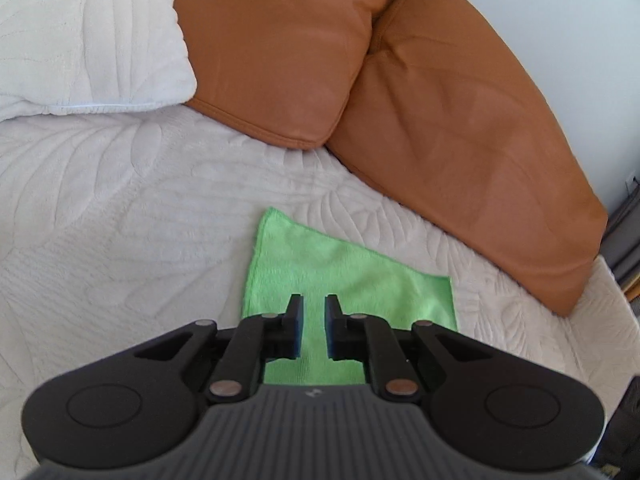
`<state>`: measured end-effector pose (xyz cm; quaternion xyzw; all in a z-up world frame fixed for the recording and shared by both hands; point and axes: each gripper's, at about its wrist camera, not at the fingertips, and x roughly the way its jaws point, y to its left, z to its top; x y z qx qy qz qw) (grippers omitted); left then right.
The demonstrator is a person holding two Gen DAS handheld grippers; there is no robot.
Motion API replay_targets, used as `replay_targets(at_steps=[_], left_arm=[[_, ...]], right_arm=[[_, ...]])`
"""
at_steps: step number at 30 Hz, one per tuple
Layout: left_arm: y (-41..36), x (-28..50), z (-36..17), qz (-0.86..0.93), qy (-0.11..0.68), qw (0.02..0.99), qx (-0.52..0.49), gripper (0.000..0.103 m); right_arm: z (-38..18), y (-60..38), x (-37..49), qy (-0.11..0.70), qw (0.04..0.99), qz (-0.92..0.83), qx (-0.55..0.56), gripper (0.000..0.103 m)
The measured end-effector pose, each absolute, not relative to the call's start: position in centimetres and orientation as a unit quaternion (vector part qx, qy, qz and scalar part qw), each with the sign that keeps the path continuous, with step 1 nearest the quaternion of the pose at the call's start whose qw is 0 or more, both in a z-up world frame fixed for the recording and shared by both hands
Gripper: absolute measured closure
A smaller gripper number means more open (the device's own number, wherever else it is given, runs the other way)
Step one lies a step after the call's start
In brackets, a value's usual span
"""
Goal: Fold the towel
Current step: 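Release the towel edge with the left gripper and lift away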
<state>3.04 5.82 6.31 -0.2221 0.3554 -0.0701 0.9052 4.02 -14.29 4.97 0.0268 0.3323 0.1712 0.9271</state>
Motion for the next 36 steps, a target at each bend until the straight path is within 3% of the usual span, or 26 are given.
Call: replay_targets(at_steps=[2, 8, 14, 15, 18, 21, 24, 29, 31, 36], left_arm=[[5.6, 2.6, 5.9, -0.069, 0.364, 0.905, -0.21, 0.09], [8.1, 1.9, 5.9, -0.067, 0.368, 0.901, -0.221, 0.09], [9.2, 1.2, 6.9, -0.083, 0.362, 0.892, -0.259, 0.09], [9.3, 1.2, 7.0, -0.083, 0.361, 0.891, -0.264, 0.09], [9.5, 1.0, 7.8, -0.065, 0.343, 0.902, -0.255, 0.09], [9.0, 0.8, 8.9, -0.037, 0.312, 0.924, -0.216, 0.09], [8.8, 1.2, 9.0, -0.057, 0.315, 0.92, -0.225, 0.09], [7.4, 1.6, 9.1, -0.072, 0.323, 0.922, -0.199, 0.09], [6.7, 1.5, 9.1, -0.076, 0.319, 0.928, -0.177, 0.09], [5.7, 1.7, 8.0, -0.098, 0.345, 0.917, -0.175, 0.09]], right_arm=[[3.7, -13.2, 4.5, 0.373, 0.917, 0.143, -0.014, 0.076], [4.8, -14.3, 1.0, 0.366, 0.919, 0.134, -0.06, 0.073], [7.6, -18.5, 4.7, 0.295, 0.95, 0.091, 0.049, 0.073], [7.4, -19.1, 6.3, 0.295, 0.95, 0.085, 0.063, 0.073], [6.4, -20.9, 10.2, 0.313, 0.939, 0.089, 0.106, 0.086], [5.3, -21.4, 13.2, 0.325, 0.926, 0.119, 0.151, 0.086], [4.6, -21.1, 14.6, 0.32, 0.938, 0.065, 0.119, 0.086], [5.3, -21.6, 11.7, 0.267, 0.96, 0.016, 0.081, 0.082], [5.8, -21.2, 9.4, 0.279, 0.956, 0.049, 0.081, 0.076], [5.7, -18.9, 3.9, 0.333, 0.937, 0.101, 0.008, 0.077]])
